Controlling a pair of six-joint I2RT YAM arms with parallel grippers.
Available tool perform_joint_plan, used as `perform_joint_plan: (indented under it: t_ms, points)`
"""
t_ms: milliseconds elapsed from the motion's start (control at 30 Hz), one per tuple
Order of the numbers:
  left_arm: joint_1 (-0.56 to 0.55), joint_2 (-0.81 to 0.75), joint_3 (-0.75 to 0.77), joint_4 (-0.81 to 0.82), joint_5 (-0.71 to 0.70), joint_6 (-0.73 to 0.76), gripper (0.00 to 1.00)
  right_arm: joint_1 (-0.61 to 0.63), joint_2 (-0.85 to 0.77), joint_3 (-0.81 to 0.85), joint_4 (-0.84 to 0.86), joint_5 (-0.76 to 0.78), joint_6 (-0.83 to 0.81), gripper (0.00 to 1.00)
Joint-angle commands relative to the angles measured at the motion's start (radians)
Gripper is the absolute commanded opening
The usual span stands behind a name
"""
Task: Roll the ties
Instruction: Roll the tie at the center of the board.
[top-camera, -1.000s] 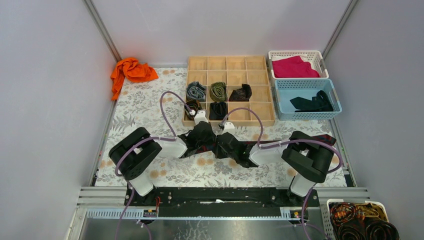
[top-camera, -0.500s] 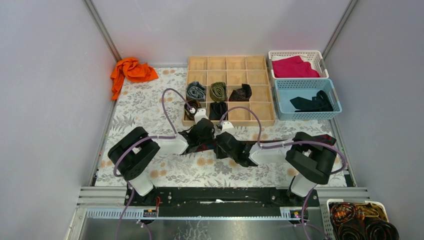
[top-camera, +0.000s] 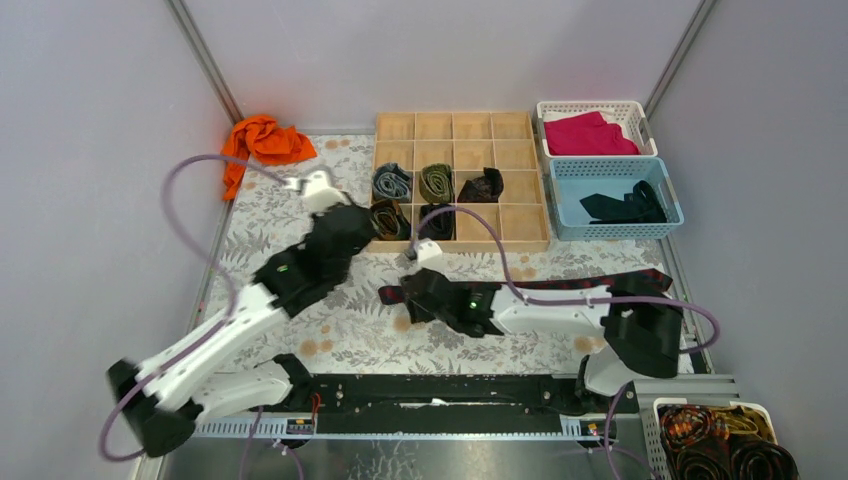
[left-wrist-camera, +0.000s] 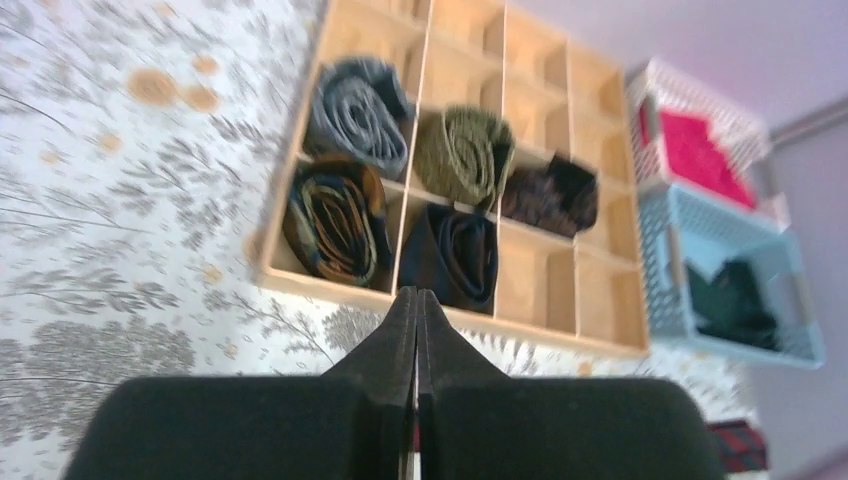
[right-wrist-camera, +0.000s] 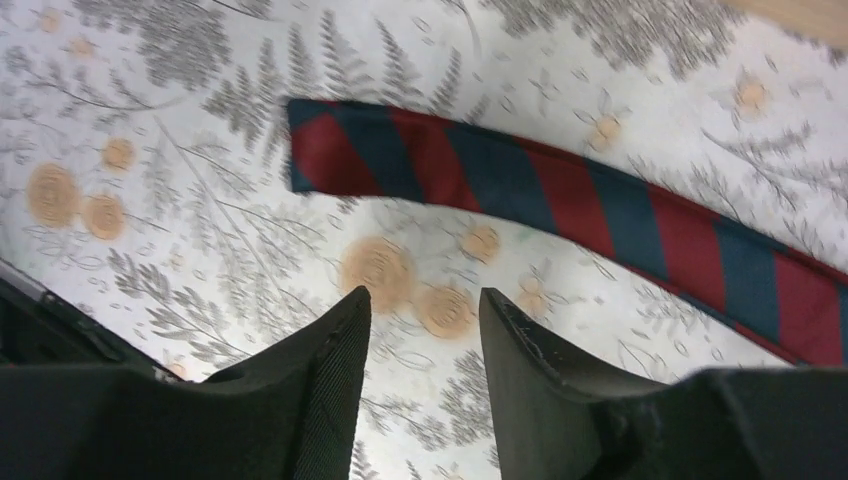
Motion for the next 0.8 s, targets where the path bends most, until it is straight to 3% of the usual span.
perform_joint_plan:
  t_ms: [0, 233, 500, 667, 767]
  points:
    - [0.004, -0.237, -0.061, -0.179, -0.164, -0.004, 0.0, 0.047, 0.103, 0.201, -0.123, 0.073, -0.049, 0.54]
    - [0.004, -0.439, -0.135, -0.352, -0.189, -0.085, 0.0, 0.058, 0.314, 0.472, -0.276, 0.13, -0.053, 0.59]
    - [0.004, -0.516, -0.153, -0.412, -0.184, -0.097, 0.0, 0.057, 0.532, 0.692, -0.436, 0.164, -0.017, 0.57]
    - [0.003, -0.511, -0.16, -0.411, -0.177, -0.099, 0.0, 0.057, 0.586, 0.741, -0.451, 0.202, -0.01, 0.5]
    - [0.004, -0.505, -0.171, -0.411, -0.175, -0.105, 0.0, 0.057, 0.6, 0.751, -0.438, 0.225, -0.016, 0.38]
